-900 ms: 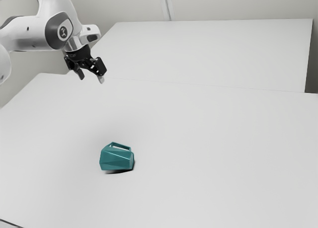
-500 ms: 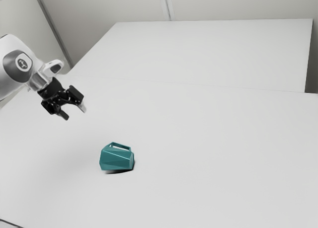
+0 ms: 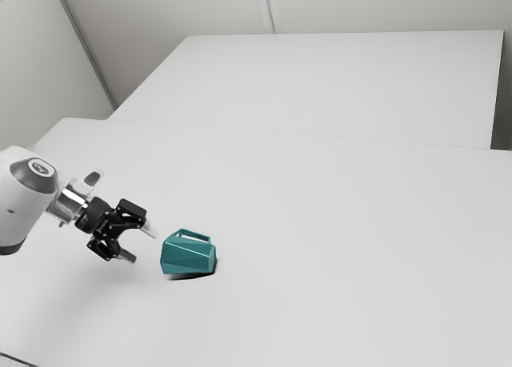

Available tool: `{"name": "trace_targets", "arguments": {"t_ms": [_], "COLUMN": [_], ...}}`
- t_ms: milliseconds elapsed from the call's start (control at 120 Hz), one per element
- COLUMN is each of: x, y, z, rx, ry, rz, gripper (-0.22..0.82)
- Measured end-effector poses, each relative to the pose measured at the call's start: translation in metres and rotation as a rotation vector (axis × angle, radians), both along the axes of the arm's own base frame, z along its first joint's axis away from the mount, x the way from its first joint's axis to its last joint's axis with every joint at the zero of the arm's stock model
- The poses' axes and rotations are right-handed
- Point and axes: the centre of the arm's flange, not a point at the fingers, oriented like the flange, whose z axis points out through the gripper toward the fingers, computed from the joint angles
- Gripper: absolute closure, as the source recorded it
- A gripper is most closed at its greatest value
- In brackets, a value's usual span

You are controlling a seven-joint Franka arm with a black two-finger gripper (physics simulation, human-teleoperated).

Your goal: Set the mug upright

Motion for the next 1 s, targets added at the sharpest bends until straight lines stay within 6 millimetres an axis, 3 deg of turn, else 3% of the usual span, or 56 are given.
{"name": "trace_targets", "arguments": {"t_ms": [458,675,1000], "x": [0.012,0.025,0.036], "y": [-0.01,-0.024,-0.029], "z": [-0.029,-0.036,-0.044], "rx": [-0.116,-0.148,-0.191], "ry": [-0.021,-0.039,-0.055], "rz": [0.057,0.06,0.103], "gripper": [0.02,0.26,0.58]}}
